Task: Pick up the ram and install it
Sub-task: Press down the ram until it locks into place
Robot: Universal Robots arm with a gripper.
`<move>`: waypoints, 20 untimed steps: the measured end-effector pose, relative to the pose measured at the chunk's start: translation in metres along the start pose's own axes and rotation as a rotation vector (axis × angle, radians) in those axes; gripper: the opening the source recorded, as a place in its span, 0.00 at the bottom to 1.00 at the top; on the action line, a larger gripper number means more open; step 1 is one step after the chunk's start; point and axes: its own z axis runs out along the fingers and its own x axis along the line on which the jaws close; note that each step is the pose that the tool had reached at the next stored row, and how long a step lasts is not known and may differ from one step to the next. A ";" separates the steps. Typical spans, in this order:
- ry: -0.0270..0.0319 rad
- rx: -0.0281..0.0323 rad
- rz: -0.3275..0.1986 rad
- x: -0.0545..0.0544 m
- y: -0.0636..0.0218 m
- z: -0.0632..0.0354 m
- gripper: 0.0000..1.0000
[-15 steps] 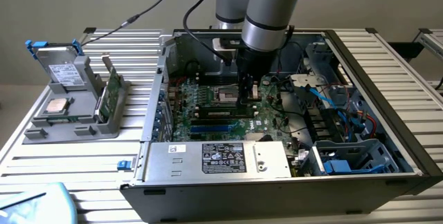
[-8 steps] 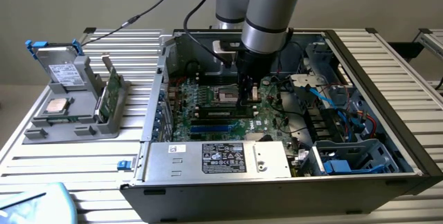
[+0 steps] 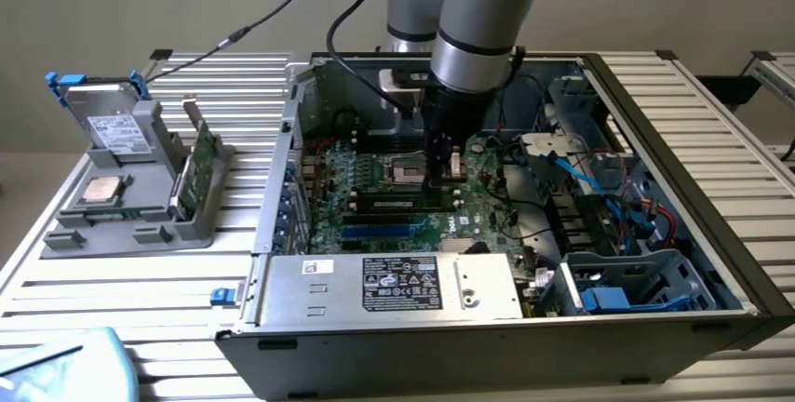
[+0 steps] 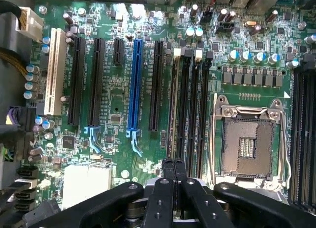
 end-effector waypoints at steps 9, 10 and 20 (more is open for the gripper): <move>0.0004 -0.0001 0.000 -0.001 0.0208 0.0000 0.11; 0.0002 -0.0001 0.000 -0.001 0.0229 0.0003 0.11; 0.0004 0.0000 0.000 -0.002 0.0264 0.0072 0.11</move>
